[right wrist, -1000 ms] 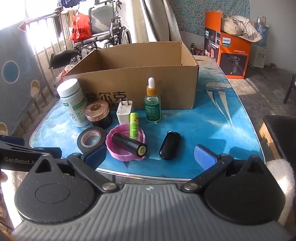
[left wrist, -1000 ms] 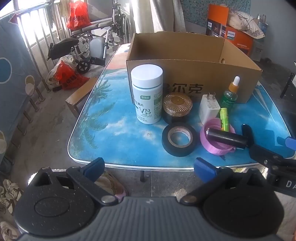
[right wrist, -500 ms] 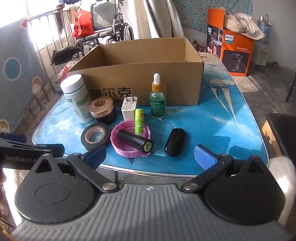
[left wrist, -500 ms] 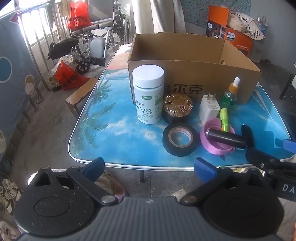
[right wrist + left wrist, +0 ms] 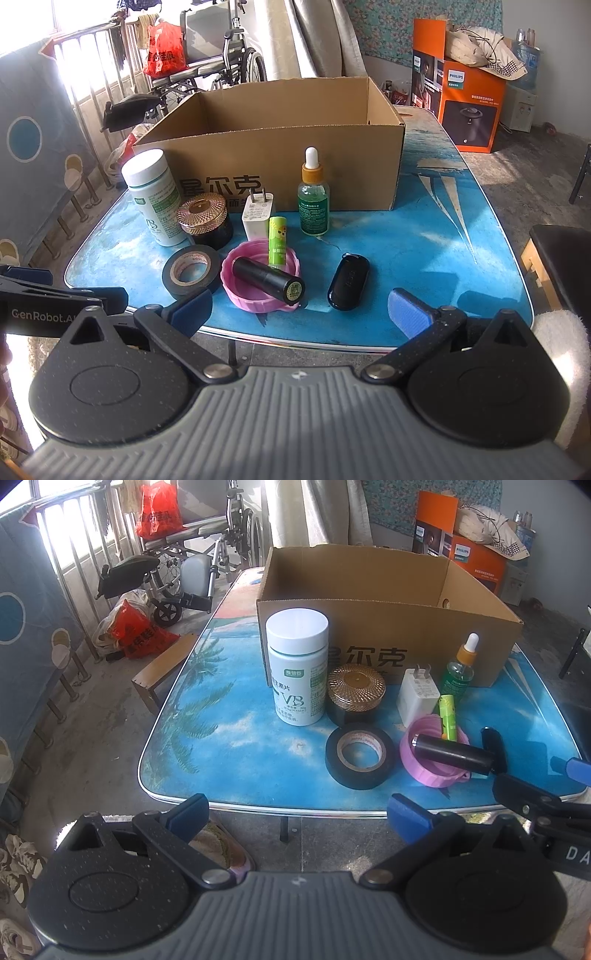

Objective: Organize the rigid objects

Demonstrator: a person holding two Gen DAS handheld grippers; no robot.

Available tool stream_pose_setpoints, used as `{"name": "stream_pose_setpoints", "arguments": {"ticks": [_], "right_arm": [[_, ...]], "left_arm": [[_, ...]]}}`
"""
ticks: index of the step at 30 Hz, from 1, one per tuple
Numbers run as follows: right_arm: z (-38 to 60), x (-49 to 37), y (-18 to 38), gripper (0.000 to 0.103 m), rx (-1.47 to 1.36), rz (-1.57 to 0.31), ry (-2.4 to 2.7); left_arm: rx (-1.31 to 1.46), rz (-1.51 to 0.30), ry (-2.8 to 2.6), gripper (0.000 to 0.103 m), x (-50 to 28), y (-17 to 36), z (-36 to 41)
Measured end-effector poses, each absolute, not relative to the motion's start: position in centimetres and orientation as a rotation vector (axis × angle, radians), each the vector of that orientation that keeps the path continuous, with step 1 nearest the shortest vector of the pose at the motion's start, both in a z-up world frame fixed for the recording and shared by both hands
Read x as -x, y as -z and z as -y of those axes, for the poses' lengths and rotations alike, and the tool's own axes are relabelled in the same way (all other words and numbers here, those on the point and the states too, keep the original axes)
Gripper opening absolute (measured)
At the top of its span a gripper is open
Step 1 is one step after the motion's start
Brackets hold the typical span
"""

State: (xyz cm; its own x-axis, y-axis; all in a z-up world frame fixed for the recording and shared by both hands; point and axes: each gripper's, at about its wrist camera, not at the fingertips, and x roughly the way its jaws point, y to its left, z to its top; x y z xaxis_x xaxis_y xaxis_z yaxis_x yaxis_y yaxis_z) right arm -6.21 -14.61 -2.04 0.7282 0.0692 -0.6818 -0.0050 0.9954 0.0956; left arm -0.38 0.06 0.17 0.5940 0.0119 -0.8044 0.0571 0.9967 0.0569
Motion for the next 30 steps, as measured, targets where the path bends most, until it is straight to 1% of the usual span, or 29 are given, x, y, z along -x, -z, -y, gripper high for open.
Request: {"name": "stream_pose_setpoints", "arguments": {"ticks": [30], "right_arm": [[14.64, 6.41, 2.13, 0.102, -0.089, -0.758, -0.044]], "left_arm": [[-0.081, -0.933, 0.024, 0.103, 0.57, -0.24, -0.13]]}}
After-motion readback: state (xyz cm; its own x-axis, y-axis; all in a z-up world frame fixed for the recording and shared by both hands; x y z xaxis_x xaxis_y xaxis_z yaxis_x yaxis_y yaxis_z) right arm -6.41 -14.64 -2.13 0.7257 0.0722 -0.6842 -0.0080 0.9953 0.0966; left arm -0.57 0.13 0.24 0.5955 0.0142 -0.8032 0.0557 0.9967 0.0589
